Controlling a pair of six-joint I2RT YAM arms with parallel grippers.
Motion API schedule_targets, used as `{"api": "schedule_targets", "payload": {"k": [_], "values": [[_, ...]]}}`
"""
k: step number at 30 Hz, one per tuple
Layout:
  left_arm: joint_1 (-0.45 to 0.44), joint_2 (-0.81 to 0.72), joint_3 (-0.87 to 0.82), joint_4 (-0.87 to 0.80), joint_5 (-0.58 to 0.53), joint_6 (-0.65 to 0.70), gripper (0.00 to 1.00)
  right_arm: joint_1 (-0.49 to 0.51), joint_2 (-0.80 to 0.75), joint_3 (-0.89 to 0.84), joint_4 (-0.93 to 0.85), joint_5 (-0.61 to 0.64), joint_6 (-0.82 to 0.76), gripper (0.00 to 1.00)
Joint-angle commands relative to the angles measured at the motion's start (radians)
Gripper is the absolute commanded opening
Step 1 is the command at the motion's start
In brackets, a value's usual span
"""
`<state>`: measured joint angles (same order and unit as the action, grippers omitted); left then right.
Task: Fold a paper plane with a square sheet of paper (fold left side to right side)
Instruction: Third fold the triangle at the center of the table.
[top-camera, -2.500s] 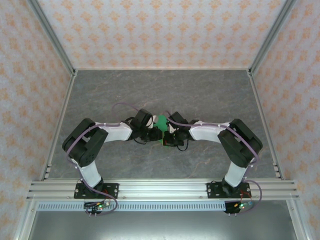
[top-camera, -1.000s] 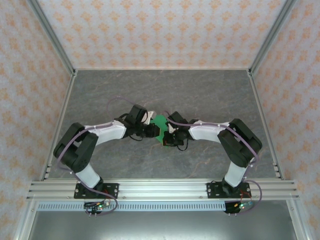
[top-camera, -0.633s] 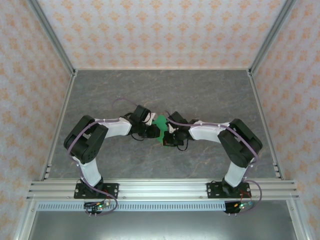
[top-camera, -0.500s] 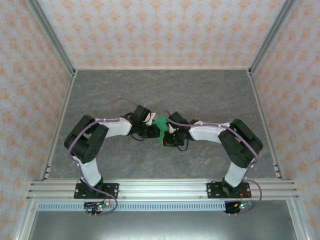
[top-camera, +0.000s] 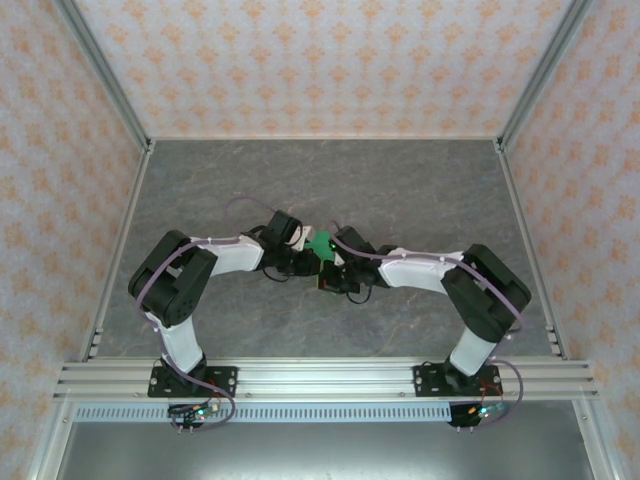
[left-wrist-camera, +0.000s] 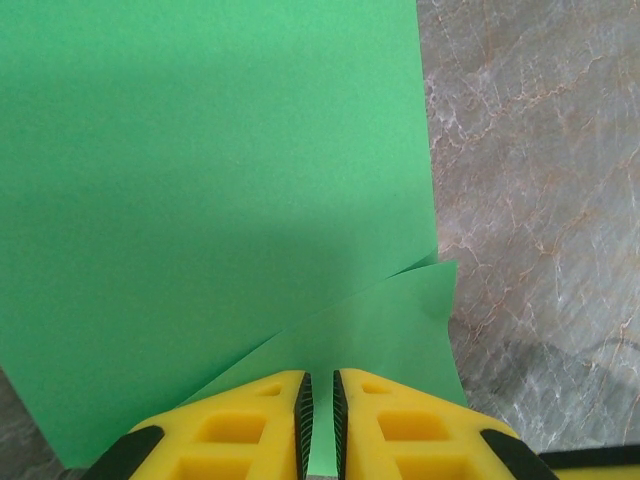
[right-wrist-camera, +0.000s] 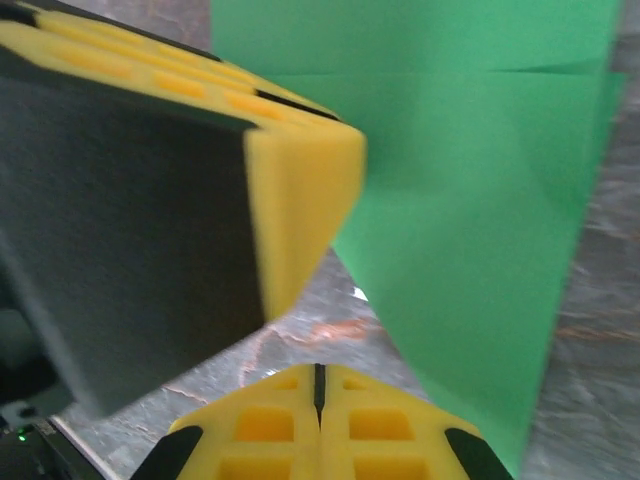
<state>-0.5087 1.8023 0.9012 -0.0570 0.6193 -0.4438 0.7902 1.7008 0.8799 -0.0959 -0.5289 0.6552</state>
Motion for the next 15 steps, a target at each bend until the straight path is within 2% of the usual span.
{"api": "schedule_targets", "payload": {"k": [1,10,15], "values": [[0.005,0.012,-0.031,-0.026,-0.063,0.007,0.19,0.003,0.041,0.026,0.063,0.055,0.055,0.0],[0.004,0.011,-0.035,-0.026,-0.069,0.005,0.18,0.001,0.066,0.002,0.034,0.123,0.083,0.0],[0.005,0.017,-0.03,-0.027,-0.072,0.008,0.18,-0.001,0.008,-0.068,-0.045,0.16,0.086,0.0]]}}
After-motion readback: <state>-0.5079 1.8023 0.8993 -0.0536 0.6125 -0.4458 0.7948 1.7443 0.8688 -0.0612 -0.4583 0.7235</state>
